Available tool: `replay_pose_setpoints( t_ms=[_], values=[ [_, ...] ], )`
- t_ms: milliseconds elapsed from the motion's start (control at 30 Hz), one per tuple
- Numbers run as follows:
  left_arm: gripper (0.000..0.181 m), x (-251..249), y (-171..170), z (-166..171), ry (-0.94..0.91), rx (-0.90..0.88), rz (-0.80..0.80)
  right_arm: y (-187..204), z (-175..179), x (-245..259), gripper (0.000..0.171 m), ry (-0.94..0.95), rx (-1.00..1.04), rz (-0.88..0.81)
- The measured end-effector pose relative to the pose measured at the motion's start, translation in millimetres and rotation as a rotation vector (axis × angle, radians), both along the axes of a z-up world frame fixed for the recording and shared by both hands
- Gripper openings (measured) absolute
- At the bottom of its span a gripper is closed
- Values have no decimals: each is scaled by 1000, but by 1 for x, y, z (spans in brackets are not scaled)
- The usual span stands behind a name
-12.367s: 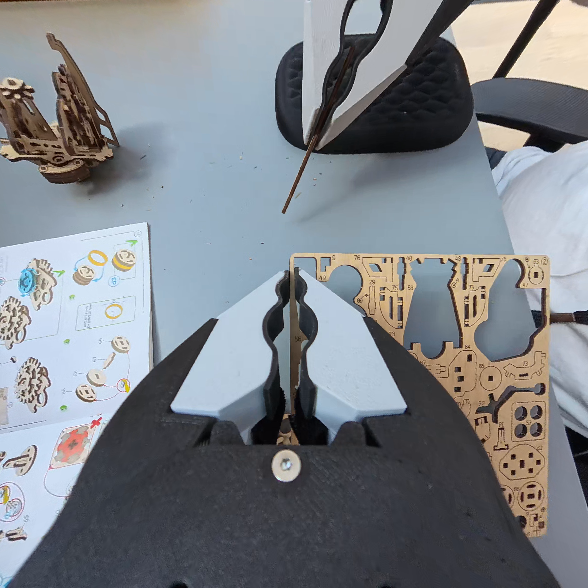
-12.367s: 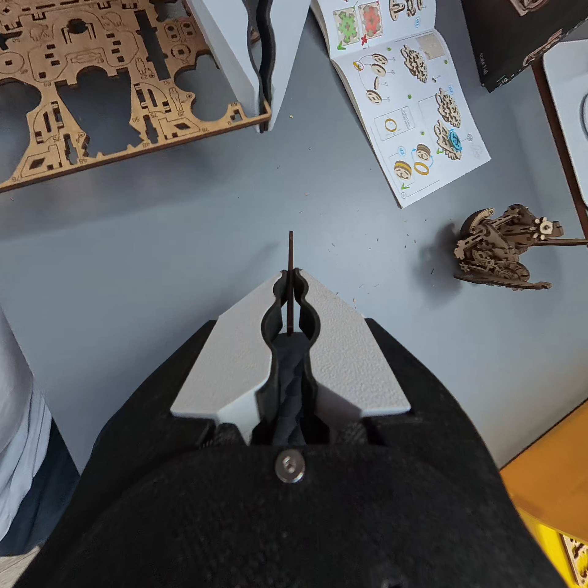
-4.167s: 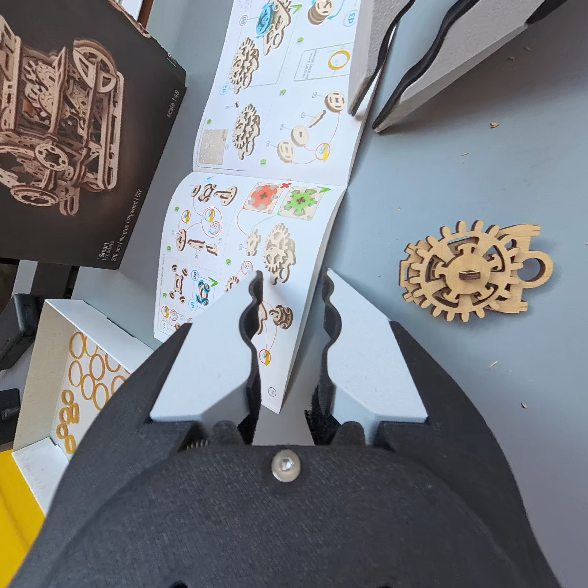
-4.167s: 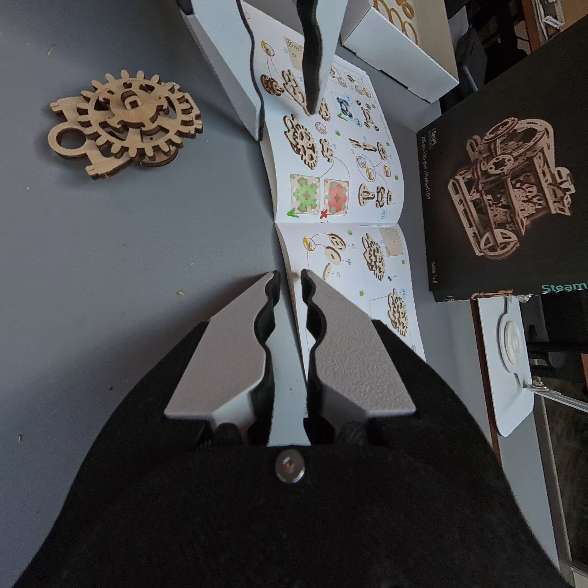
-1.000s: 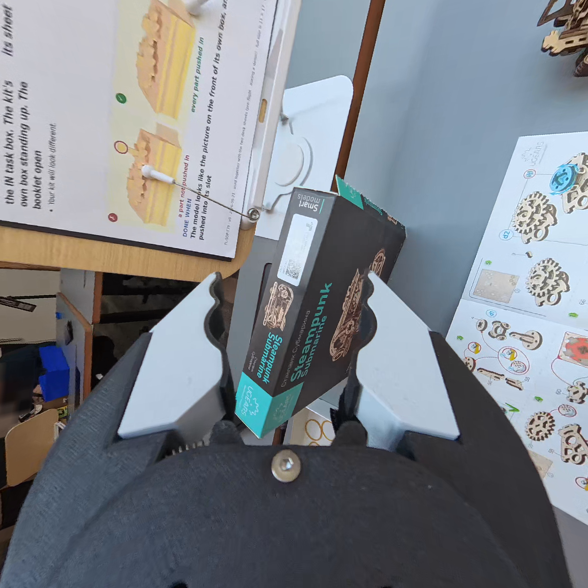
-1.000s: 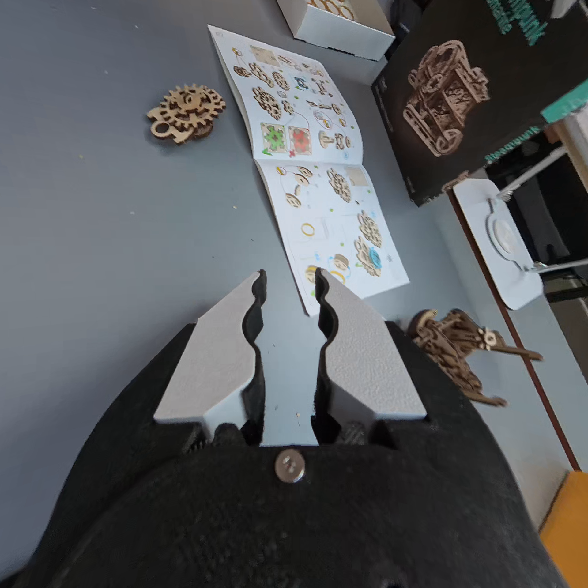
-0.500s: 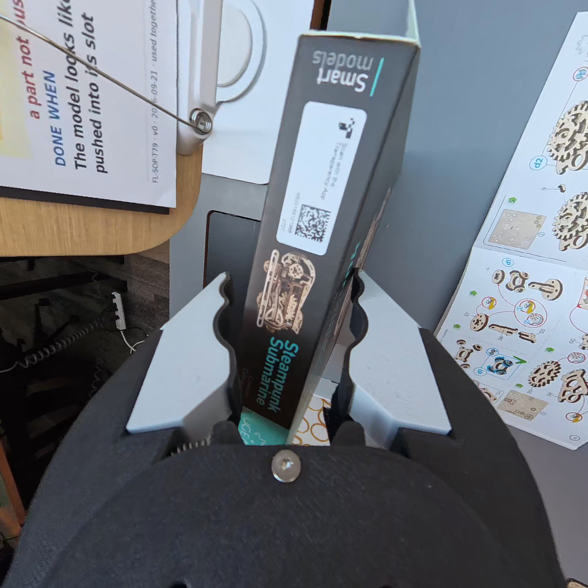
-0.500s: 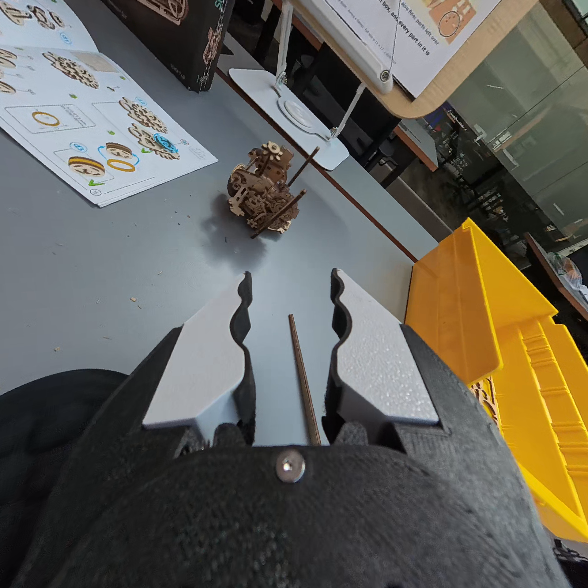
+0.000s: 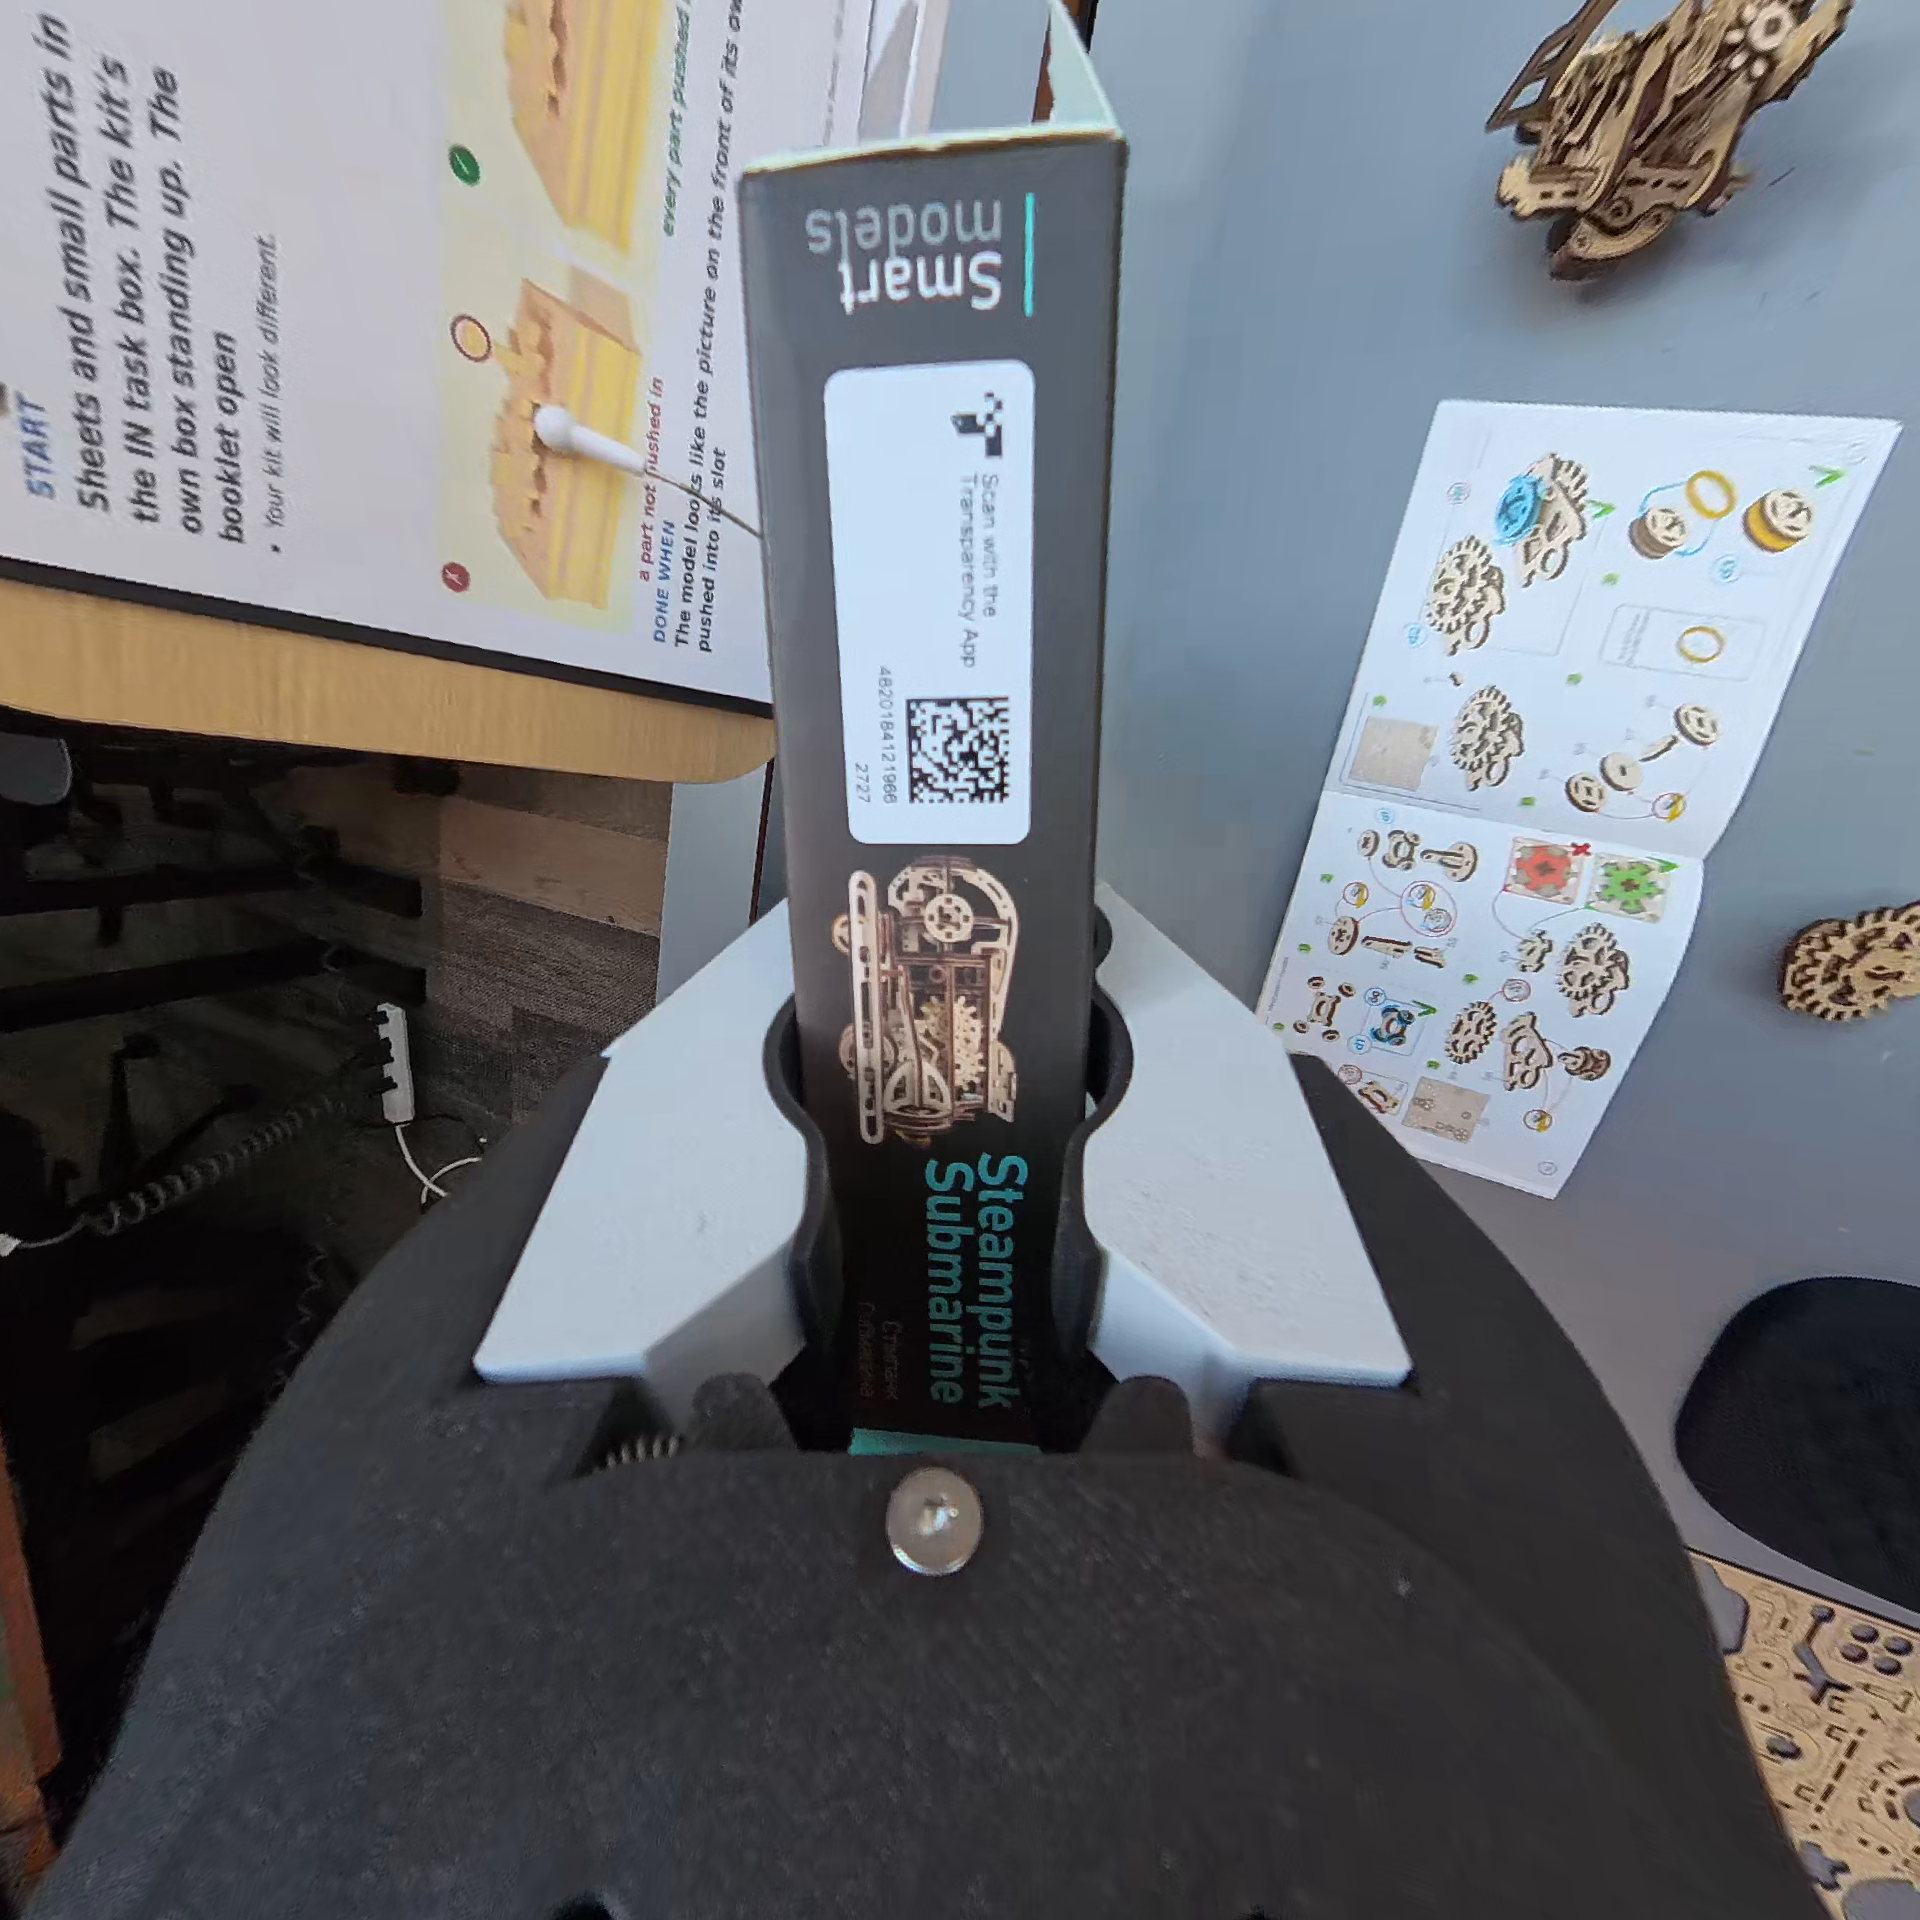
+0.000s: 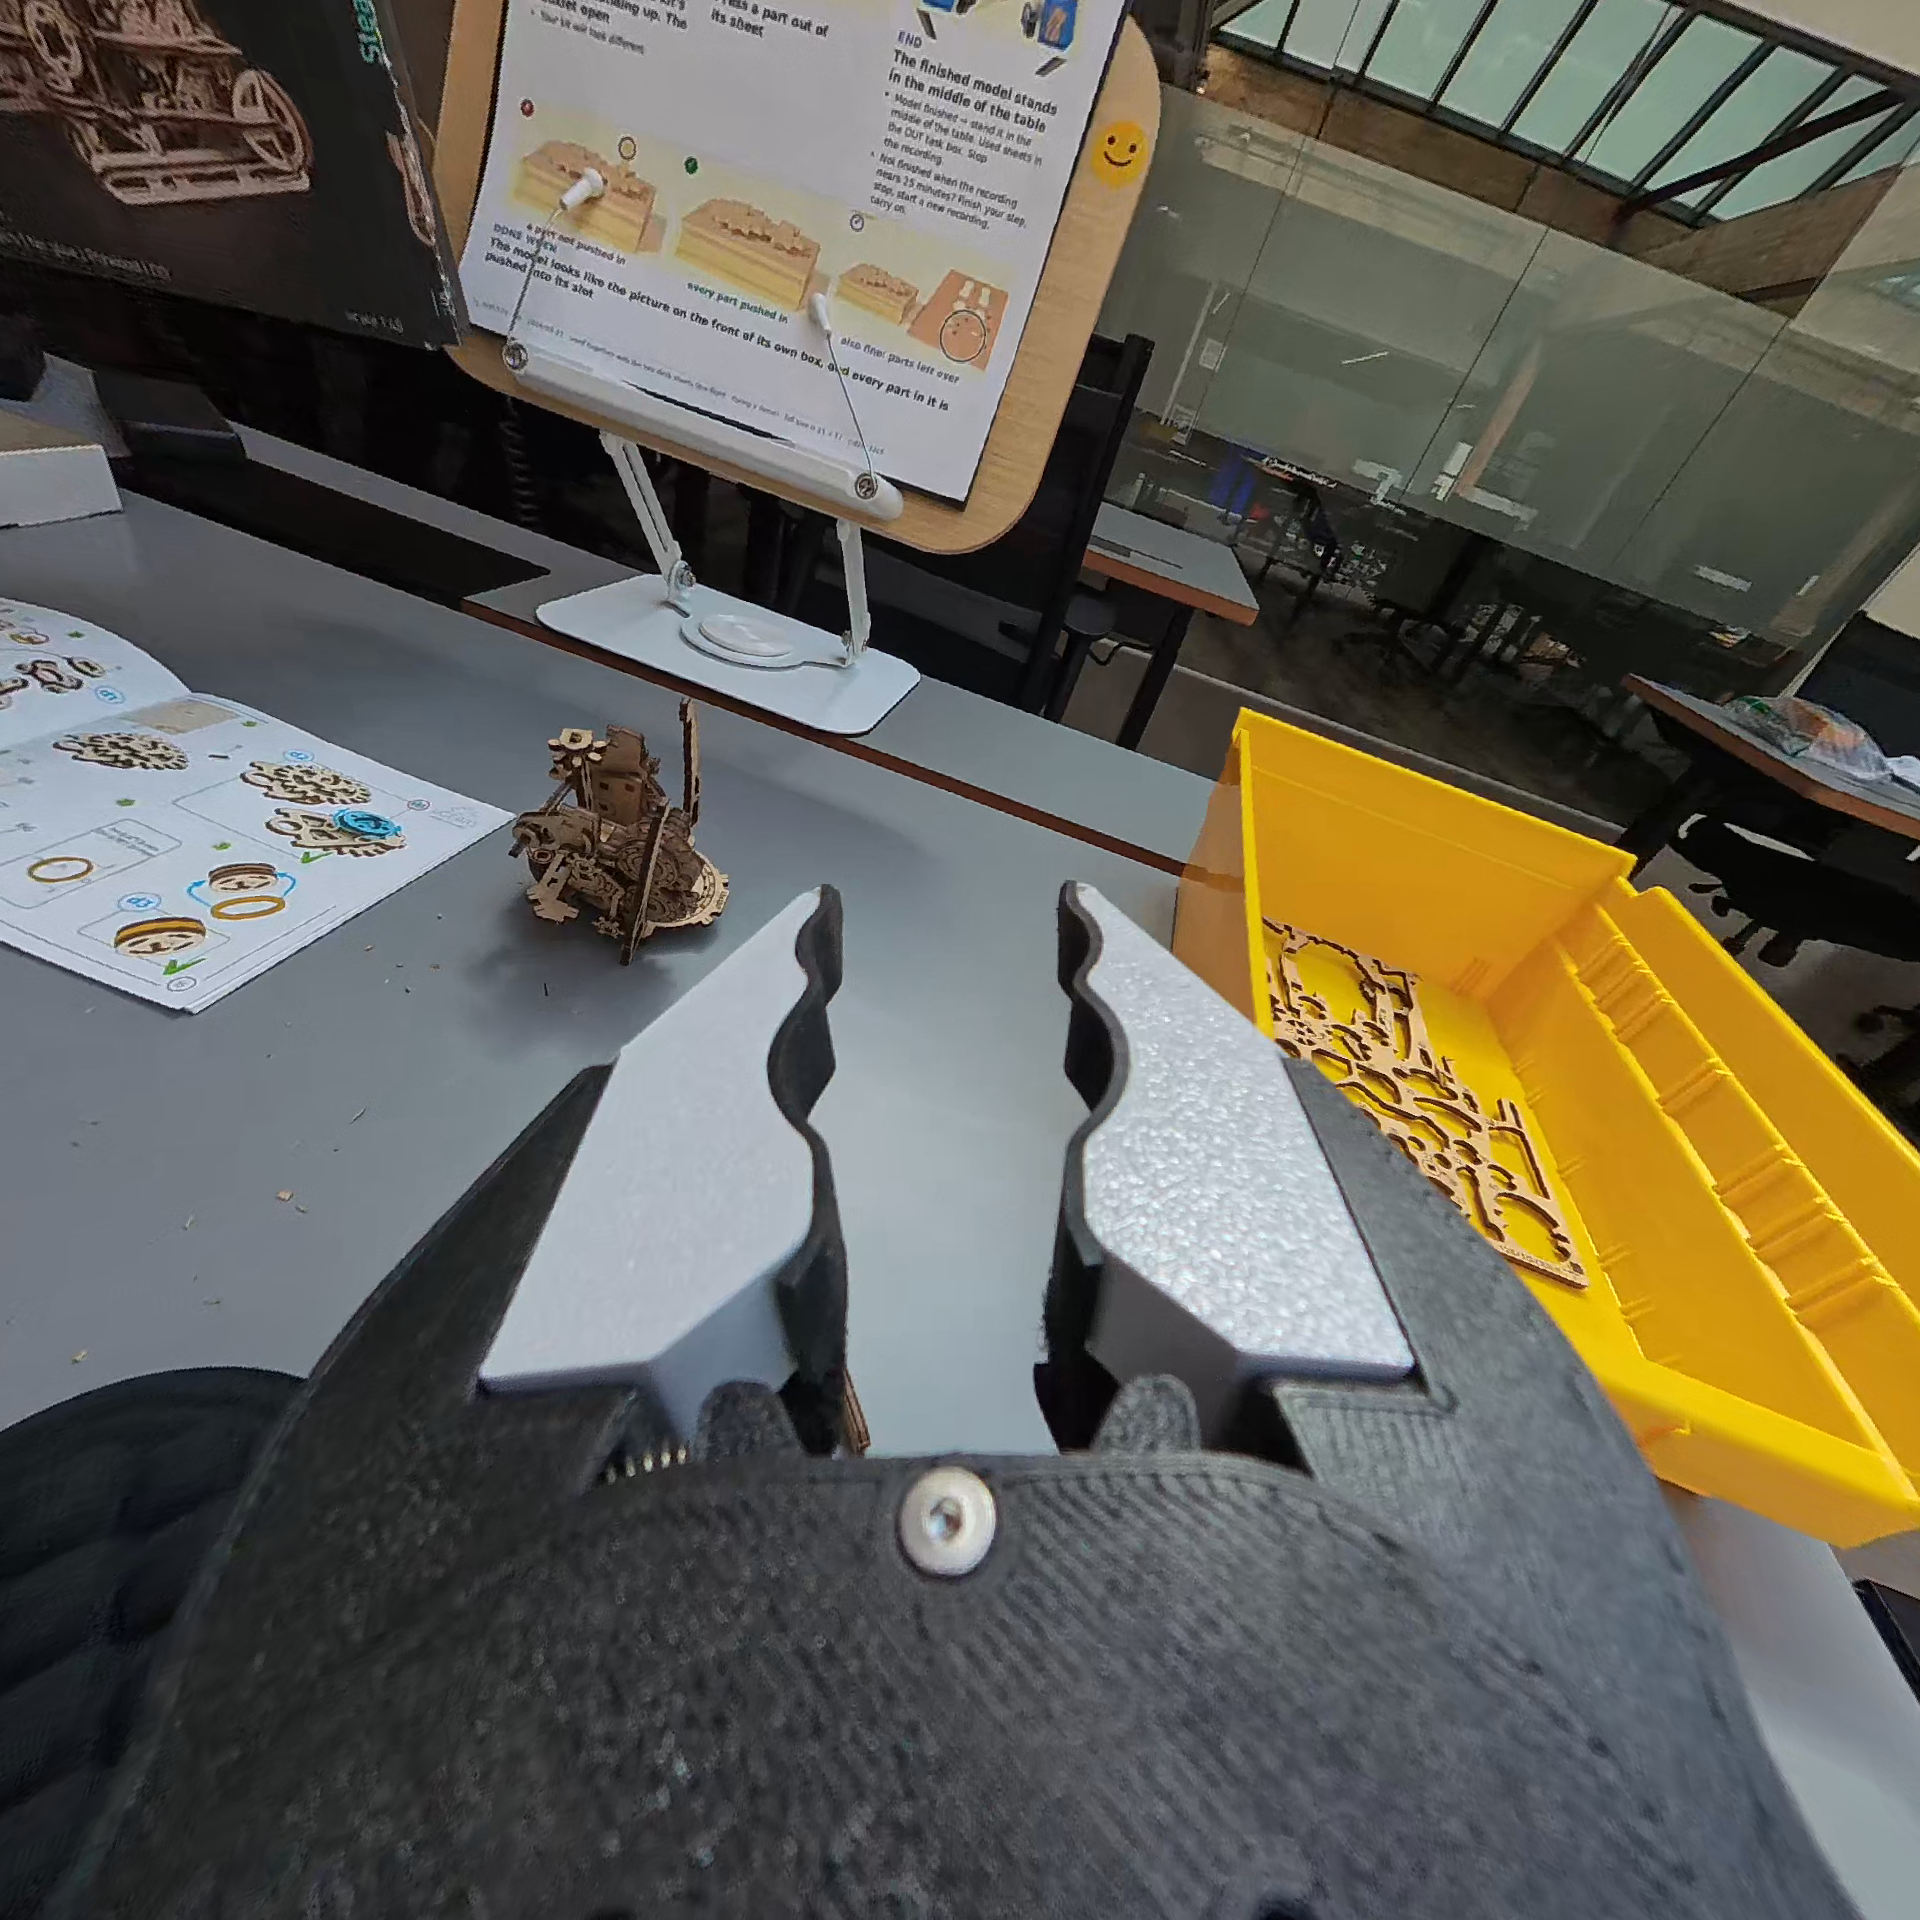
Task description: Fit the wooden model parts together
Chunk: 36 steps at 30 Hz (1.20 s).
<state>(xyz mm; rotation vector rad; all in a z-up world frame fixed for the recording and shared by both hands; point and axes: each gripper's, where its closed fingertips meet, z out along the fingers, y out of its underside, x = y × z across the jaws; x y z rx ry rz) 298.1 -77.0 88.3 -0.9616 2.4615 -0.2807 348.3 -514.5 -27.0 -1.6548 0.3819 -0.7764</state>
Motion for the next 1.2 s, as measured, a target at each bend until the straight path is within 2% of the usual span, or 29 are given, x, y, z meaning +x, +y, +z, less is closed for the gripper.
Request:
replay_pose_setpoints(
  t_ms=[100, 267, 367, 533, 767, 833, 933, 1100, 1200],
  values=[
    [44, -4, -13, 0, 2, 14, -35, -8, 7, 2, 41, -15, 22, -20],
    [45, -5, -27, -85, 134, -18, -53, -36, 23, 11, 40, -72, 75, -112],
    [45, -5, -28, -119, 181, -30, -52, -69, 31, 19, 37, -151, 64, -238],
    [45, -6, -25, -142, 235, -36, -46, -137, 34, 25, 35, -202, 115, -430],
    [48, -1, -23, -144, 217, -61, -50, -224, -5, 40, 35, -99, 55, -636],
    [54, 1, -21, -143, 197, -50, -47, -238, -21, 39, 35, -54, 61, -648],
    [68, 3, -20, -140, 173, -61, -29, -244, -43, 36, 35, 39, 85, -612],
    [86, 8, -18, -125, 109, -85, 19, -247, -39, 35, 35, 41, 154, -574],
    [87, 11, -18, -106, 33, -97, 37, -244, -37, 35, 35, 34, 162, -550]
  ],
)
